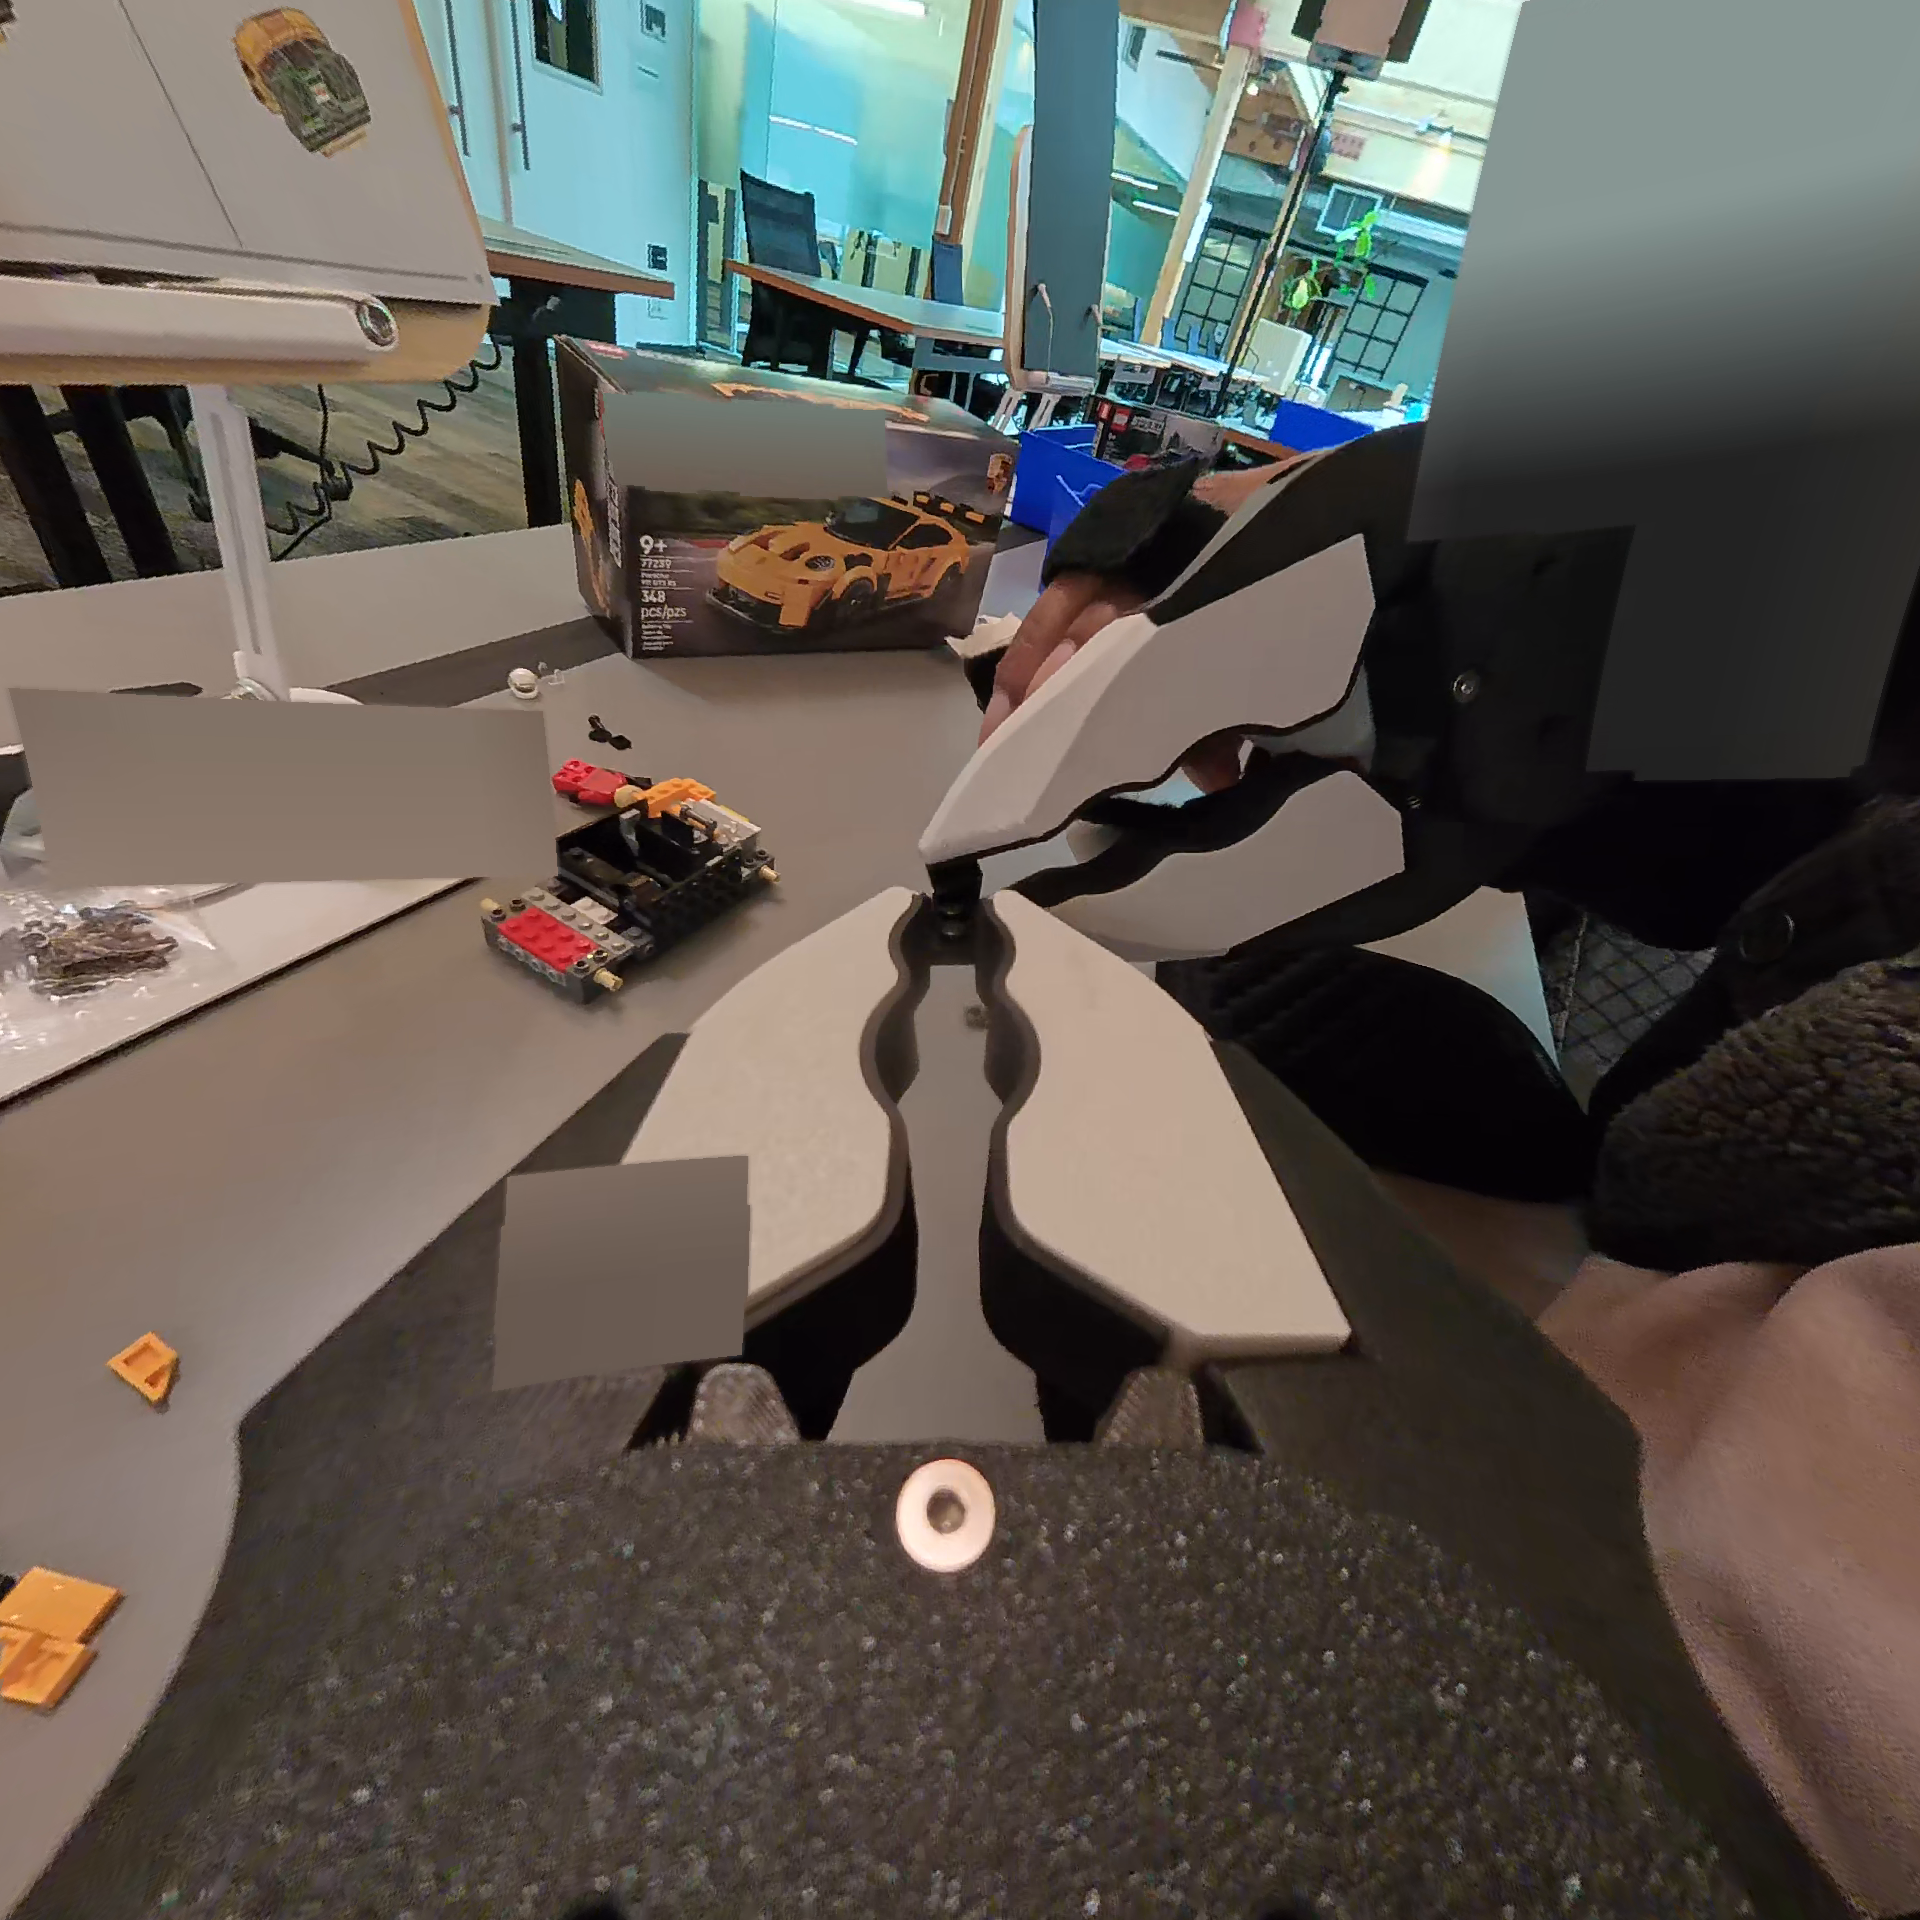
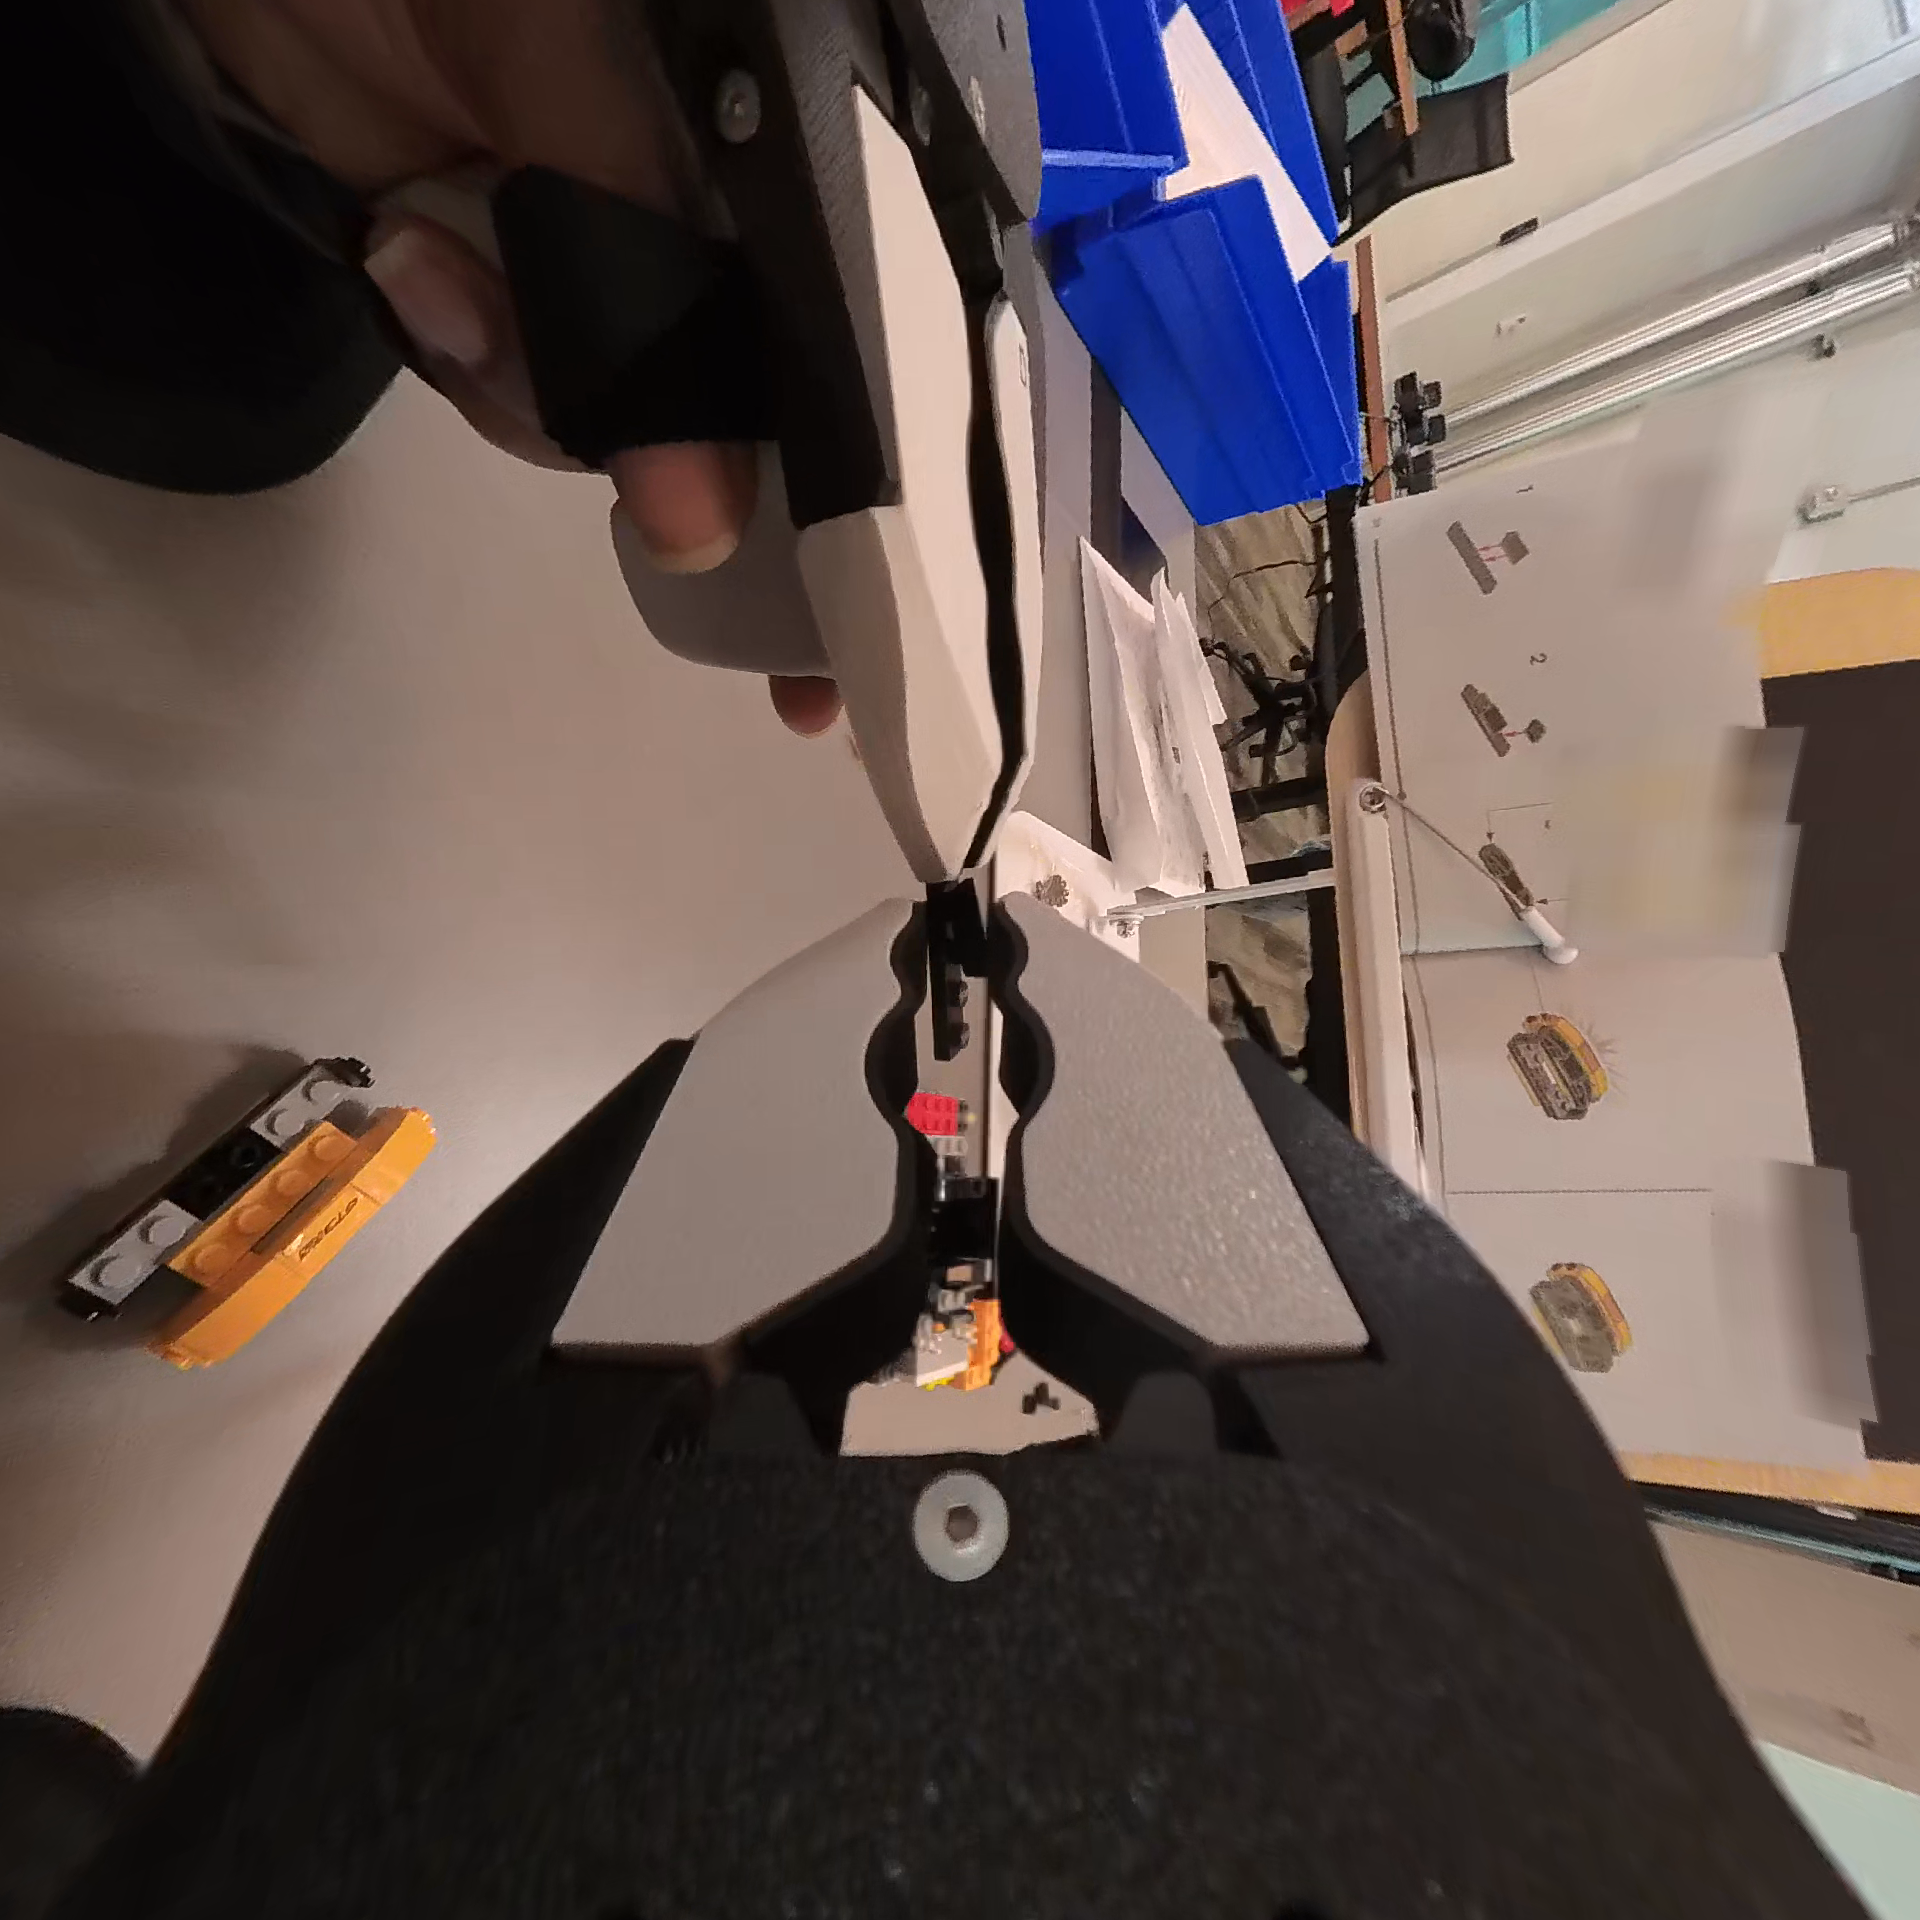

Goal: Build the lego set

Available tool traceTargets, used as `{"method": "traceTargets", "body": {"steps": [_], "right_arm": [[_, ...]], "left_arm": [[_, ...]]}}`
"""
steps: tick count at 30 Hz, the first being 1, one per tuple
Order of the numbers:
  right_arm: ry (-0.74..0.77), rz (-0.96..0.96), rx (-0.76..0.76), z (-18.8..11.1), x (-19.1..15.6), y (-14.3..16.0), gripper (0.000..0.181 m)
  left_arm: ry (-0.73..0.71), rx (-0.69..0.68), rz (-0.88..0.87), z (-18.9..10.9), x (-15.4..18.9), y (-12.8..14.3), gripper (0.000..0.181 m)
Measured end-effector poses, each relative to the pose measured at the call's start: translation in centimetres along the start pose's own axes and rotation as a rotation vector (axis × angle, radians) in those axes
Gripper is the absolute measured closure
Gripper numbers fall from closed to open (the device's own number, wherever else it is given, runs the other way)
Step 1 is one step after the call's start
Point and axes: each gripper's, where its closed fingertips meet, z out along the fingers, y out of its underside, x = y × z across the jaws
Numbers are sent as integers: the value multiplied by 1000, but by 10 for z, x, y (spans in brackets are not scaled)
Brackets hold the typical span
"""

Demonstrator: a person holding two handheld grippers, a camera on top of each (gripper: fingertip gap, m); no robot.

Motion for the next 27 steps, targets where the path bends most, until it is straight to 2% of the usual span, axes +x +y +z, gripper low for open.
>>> {"method": "traceTargets", "body": {"steps": [7, 12, 20, 27], "right_arm": [[-61, 110, 15, 1, -6, -3, 170], [-48, 207, 45, 0, 0, -7, 171], [-17, 257, 86, -4, 5, -11, 171], [20, 234, 122, -13, 8, -9, 175]], "left_arm": [[-2, 48, 24, -2, 5, -8, 173], [7, 81, 19, -5, 6, -13, 173], [56, 125, -1, -7, 11, -19, 173], [92, 165, 129, -9, 25, -25, 166]]}}
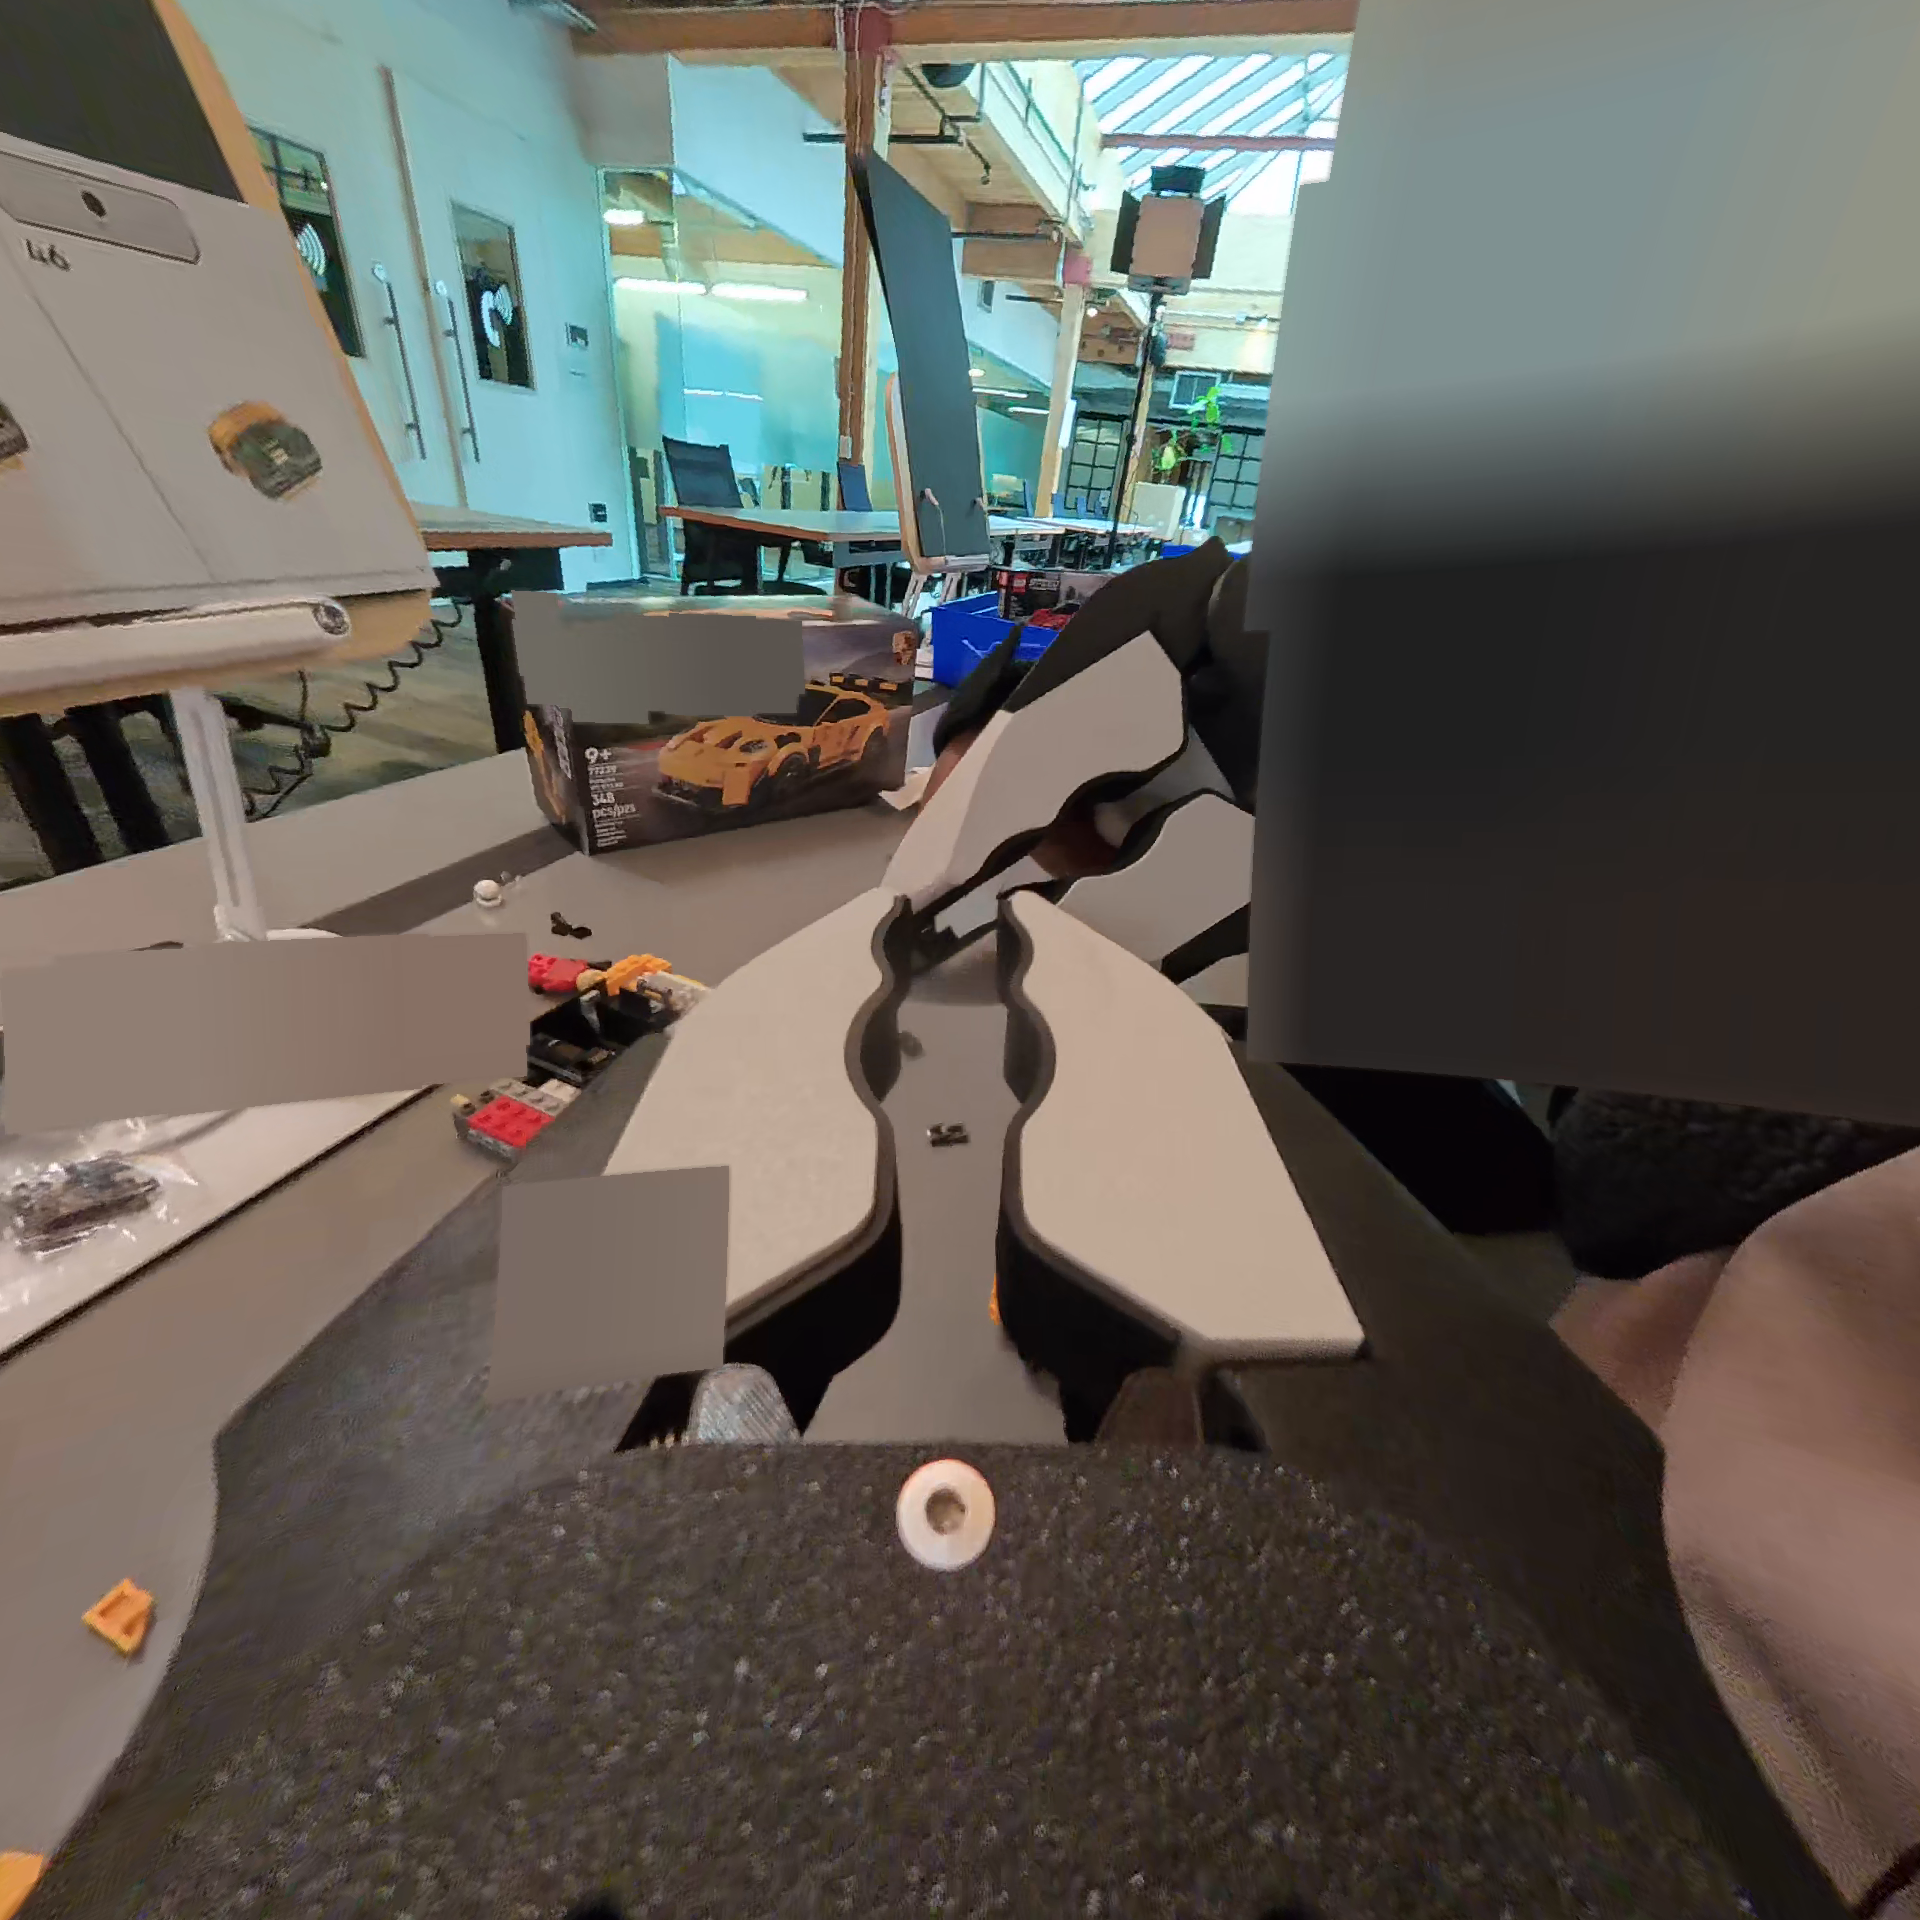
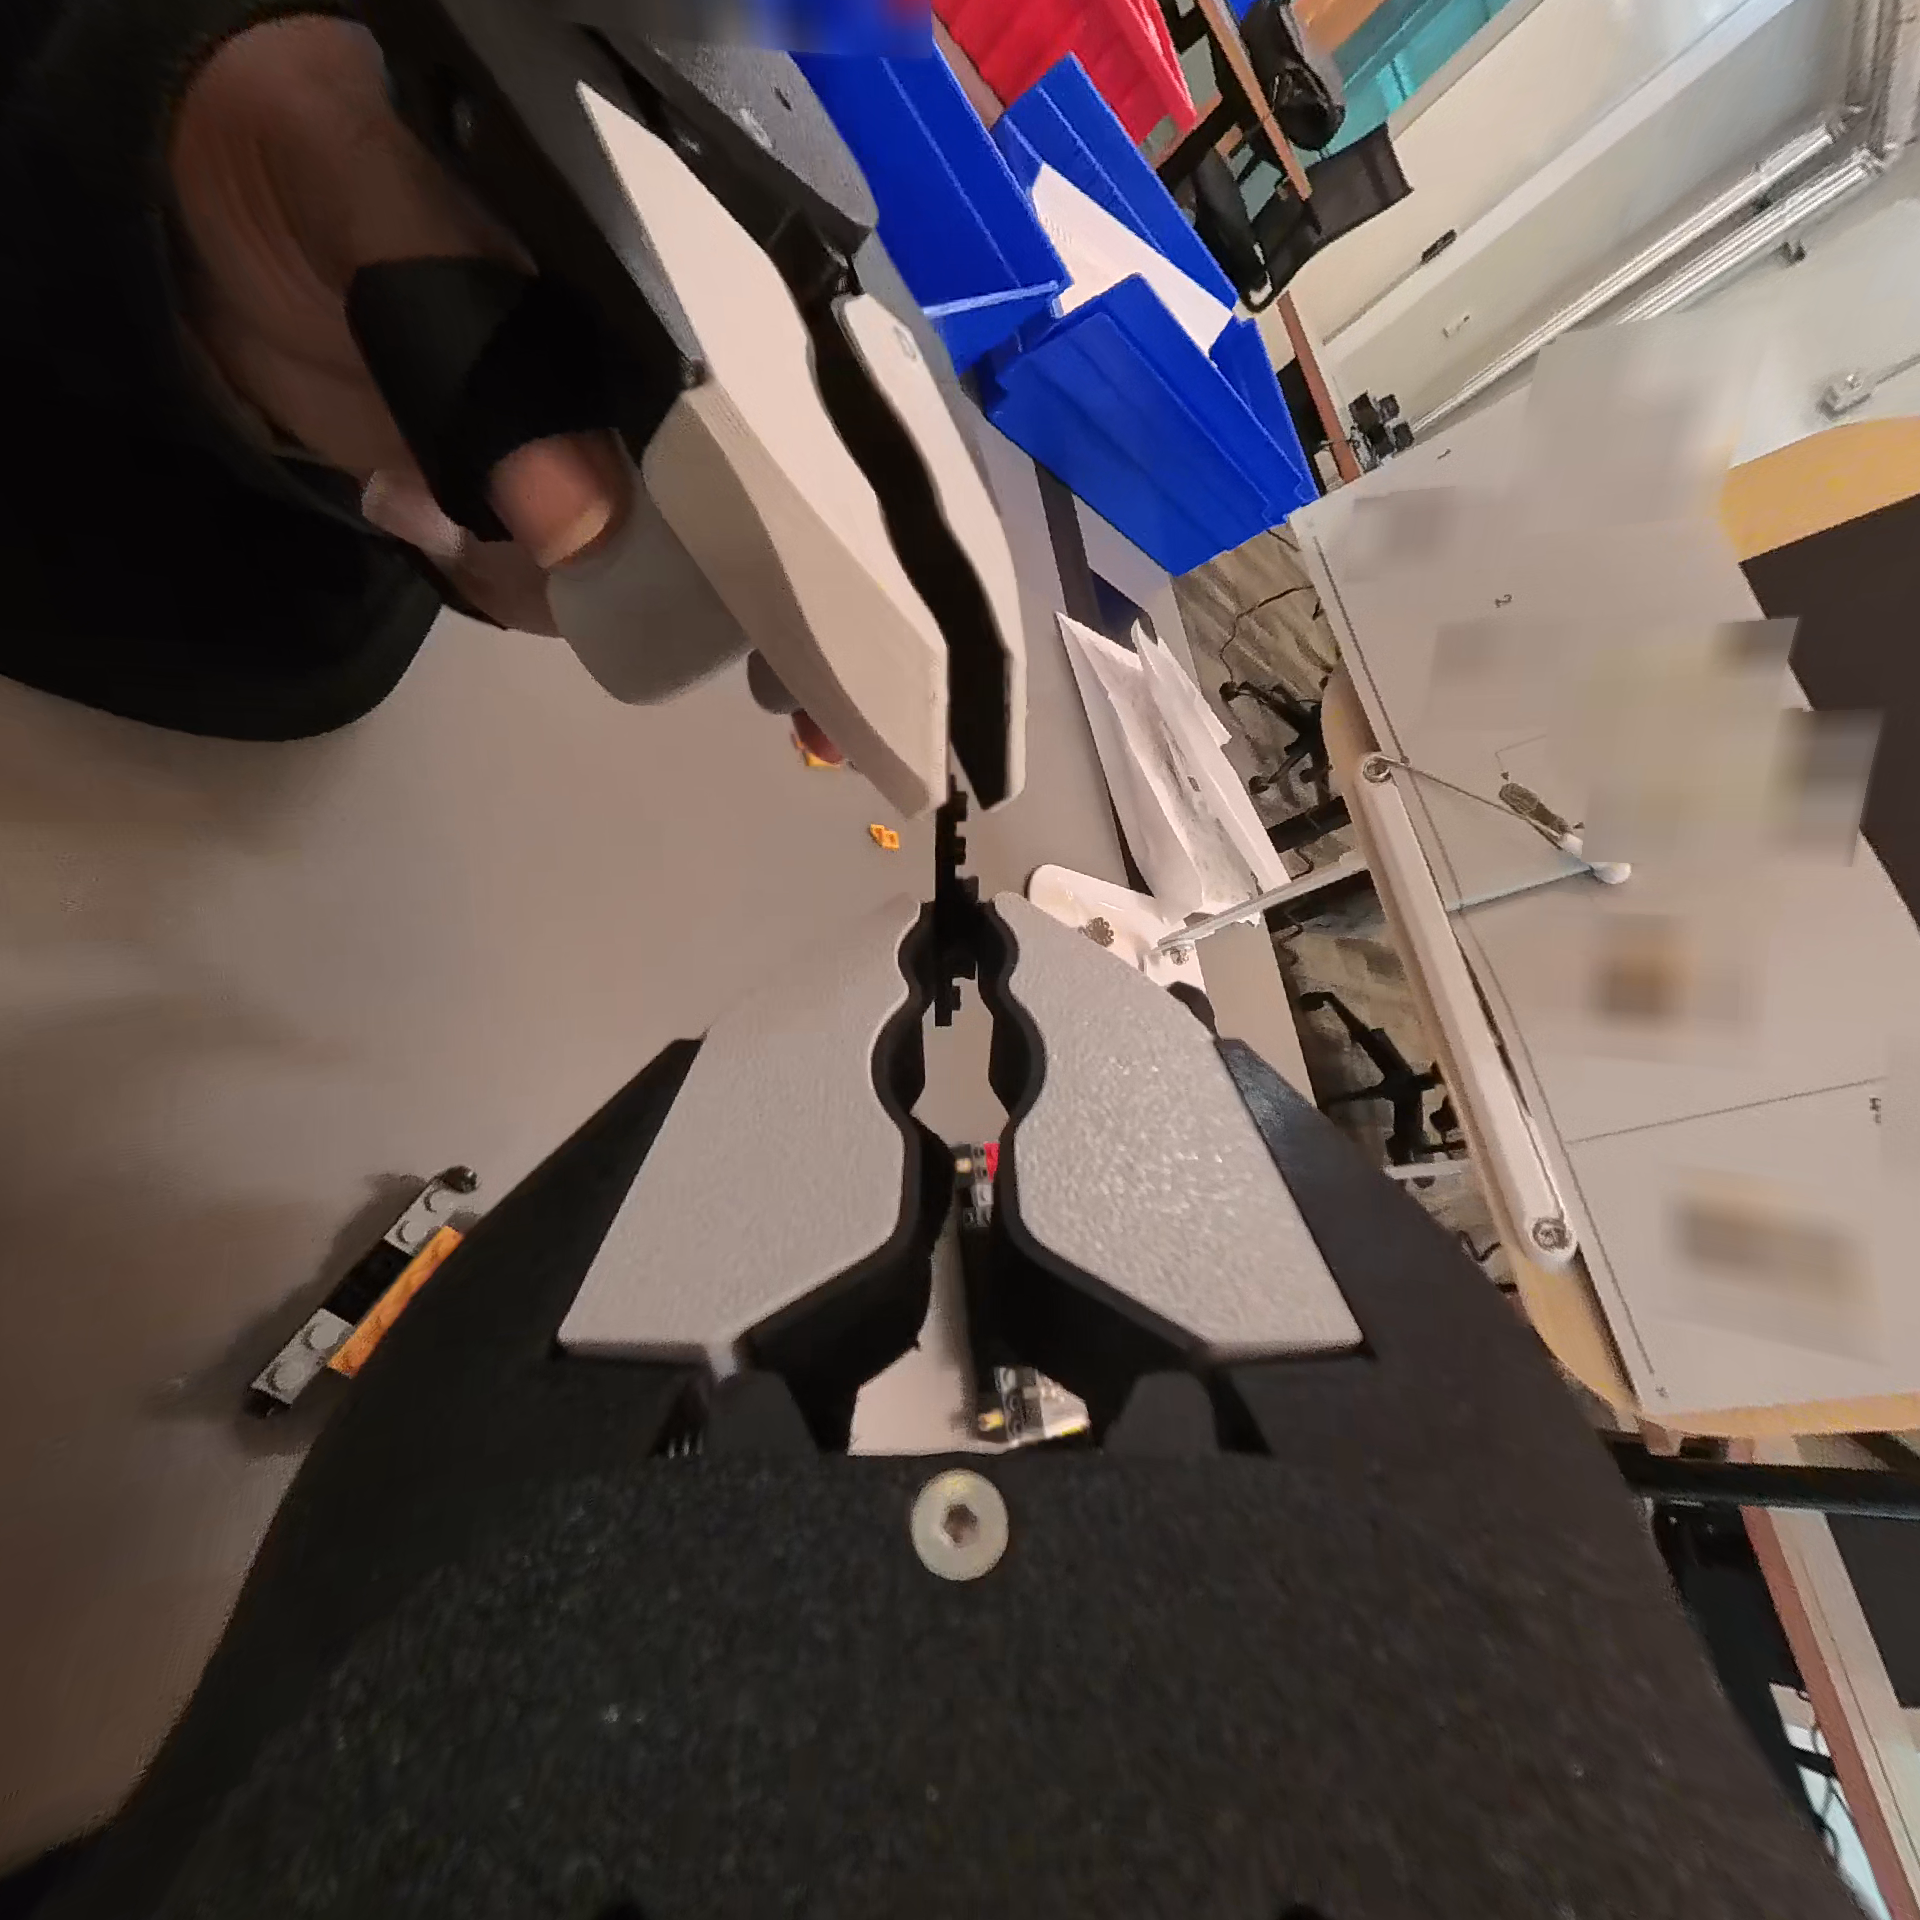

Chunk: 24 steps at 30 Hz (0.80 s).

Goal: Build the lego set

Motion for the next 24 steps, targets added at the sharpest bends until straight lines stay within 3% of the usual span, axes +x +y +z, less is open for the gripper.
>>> {"method": "traceTargets", "body": {"steps": [8, 24], "right_arm": [[22, -30, 15, -1, -2, 1, 175], [164, -305, -89, 9, -5, 15, 175]], "left_arm": [[-57, -124, 68, 8, -4, 22, 164], [-154, -237, -25, 7, -21, 42, 173]]}}
